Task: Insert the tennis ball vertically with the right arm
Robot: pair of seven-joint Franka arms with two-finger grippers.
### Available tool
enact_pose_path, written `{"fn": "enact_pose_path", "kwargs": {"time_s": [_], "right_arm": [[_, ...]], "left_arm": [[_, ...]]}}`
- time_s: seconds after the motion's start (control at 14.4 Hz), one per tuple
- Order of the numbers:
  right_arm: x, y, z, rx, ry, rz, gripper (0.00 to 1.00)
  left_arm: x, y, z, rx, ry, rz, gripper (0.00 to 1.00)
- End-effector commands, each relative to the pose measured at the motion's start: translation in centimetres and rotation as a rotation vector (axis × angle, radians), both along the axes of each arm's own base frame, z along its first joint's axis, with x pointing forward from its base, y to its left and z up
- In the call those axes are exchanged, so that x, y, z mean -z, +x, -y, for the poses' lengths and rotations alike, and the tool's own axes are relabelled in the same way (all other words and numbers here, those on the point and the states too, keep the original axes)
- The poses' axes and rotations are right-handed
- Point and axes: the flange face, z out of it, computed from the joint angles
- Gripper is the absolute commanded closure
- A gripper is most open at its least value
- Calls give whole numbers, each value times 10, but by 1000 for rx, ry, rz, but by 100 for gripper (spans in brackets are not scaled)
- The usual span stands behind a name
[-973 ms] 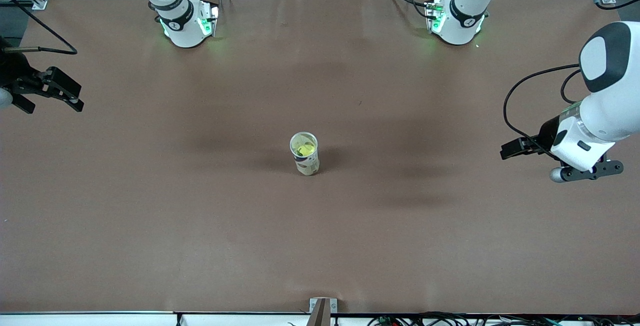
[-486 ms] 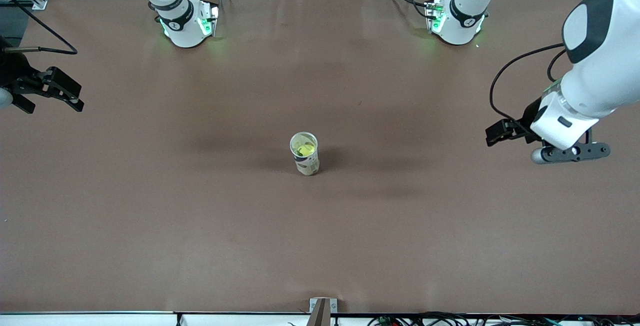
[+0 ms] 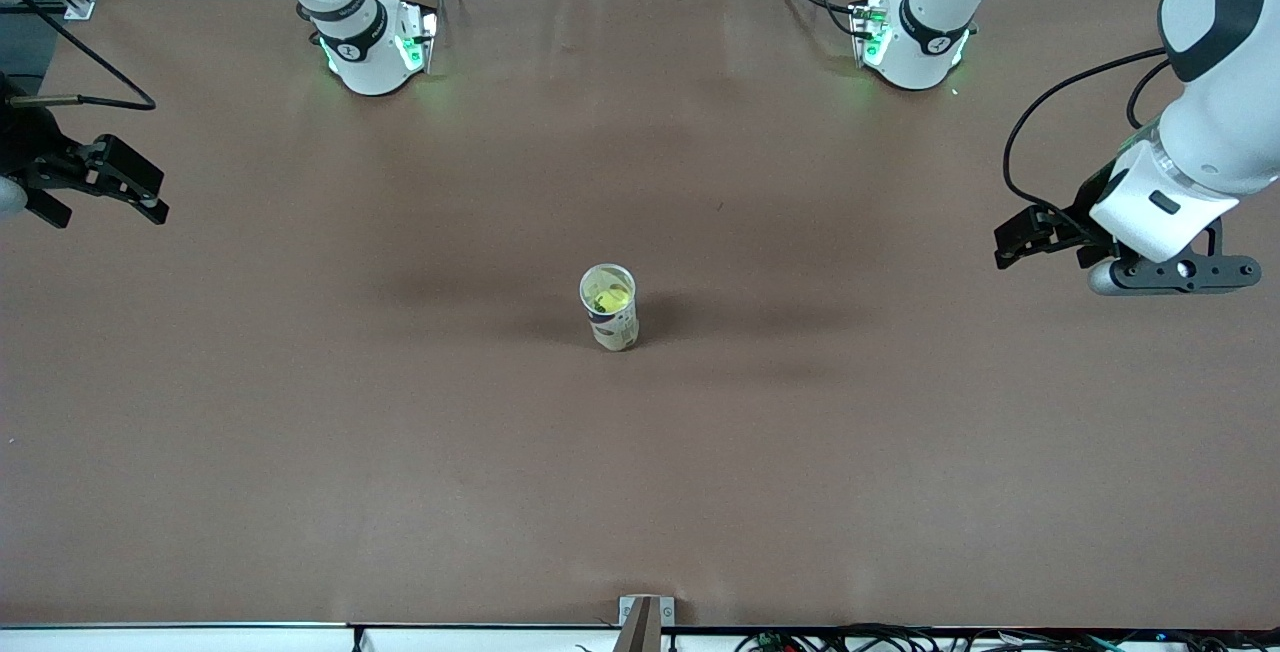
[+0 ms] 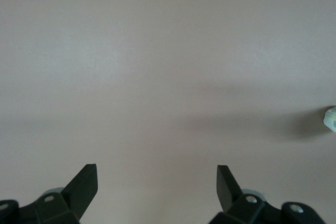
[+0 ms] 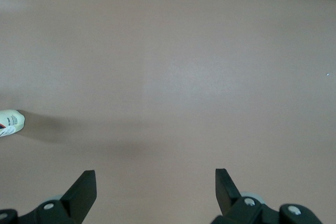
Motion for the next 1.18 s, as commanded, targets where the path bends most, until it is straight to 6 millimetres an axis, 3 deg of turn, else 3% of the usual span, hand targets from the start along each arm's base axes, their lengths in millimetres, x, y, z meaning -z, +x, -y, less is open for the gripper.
{"fn": "enact_pose_path", "kwargs": {"time_s": [0.0,0.28,0.56,1.11], "right_arm": [[-2,3,-1,-7,-8,4,0],[-3,2,-2,-8,-6,6,0],[-3,2,-2,-8,-6,6,0],[-2,3,-4,-11,-6,6,0]], "left_arm": [[-24,-16,-2,22,5,7,0],[-48,-36,-7,22,0,17,0],[-57,-55,-19,53,-15,28,0],[-72,-67,-18,71,45,46,0]]}}
